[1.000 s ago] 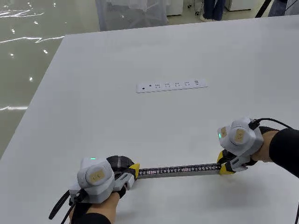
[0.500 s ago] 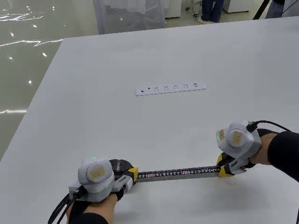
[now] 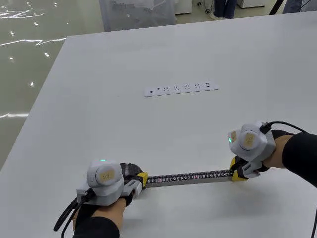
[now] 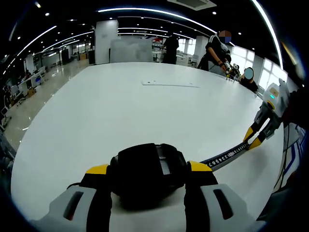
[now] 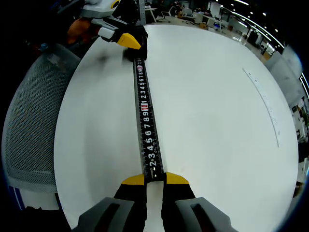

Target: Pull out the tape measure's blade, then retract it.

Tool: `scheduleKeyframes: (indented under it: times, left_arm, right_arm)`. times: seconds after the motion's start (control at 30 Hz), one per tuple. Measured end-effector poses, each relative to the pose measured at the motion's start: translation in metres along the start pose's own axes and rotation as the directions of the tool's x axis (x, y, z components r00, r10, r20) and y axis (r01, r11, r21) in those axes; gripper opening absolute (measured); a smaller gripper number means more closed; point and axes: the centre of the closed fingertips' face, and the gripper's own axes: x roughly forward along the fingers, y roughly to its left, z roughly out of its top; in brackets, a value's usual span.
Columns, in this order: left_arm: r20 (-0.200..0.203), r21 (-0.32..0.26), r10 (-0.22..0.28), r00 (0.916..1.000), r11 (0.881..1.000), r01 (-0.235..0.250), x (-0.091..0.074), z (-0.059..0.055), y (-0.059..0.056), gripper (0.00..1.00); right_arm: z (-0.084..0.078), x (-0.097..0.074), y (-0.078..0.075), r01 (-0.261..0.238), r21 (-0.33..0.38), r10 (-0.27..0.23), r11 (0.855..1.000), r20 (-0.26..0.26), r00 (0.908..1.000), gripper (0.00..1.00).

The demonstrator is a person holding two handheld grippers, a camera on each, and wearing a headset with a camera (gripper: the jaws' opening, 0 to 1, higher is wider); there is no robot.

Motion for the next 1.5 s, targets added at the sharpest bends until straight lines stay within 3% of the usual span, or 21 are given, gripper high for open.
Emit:
scheduleKeyframes:
  times: [0.4, 0.6, 0.73, 0.77, 1.5]
  left_arm:
    - [-0.003, -0.003, -0.001, 1.0, 1.0, 0.001, 0.0009, 0.0004, -0.0001, 0.55]
    - [-0.002, -0.004, -0.001, 1.0, 1.0, 0.001, 0.0013, 0.0006, -0.0002, 0.55]
    - [-0.004, -0.003, -0.002, 1.0, 1.0, 0.002, 0.001, 0.0003, -0.0004, 0.55]
    - [-0.005, -0.004, -0.001, 1.0, 1.0, 0.001, 0.001, 0.0004, 0.0, 0.55]
    - [-0.008, -0.005, -0.002, 1.0, 1.0, 0.002, 0.0018, 0.001, -0.0004, 0.56]
  right_arm:
    - [0.002, 0.0017, -0.0004, 0.001, -0.013, -0.001, 1.0, -0.044, 0.999, 0.08]
    - [0.0017, 0.0029, -0.0004, 0.008, -0.004, -0.008, 1.0, -0.02, 0.9998, 0.07]
    - [0.0043, 0.0045, -0.0018, 0.001, 0.021, 0.0, 1.0, -0.043, 0.9991, 0.07]
    - [0.0042, 0.0045, -0.0011, -0.001, -0.002, 0.001, 1.0, -0.049, 0.9988, 0.07]
    - [0.0091, 0.0051, -0.0015, 0.013, 0.047, -0.011, 0.999, -0.04, 0.9992, 0.08]
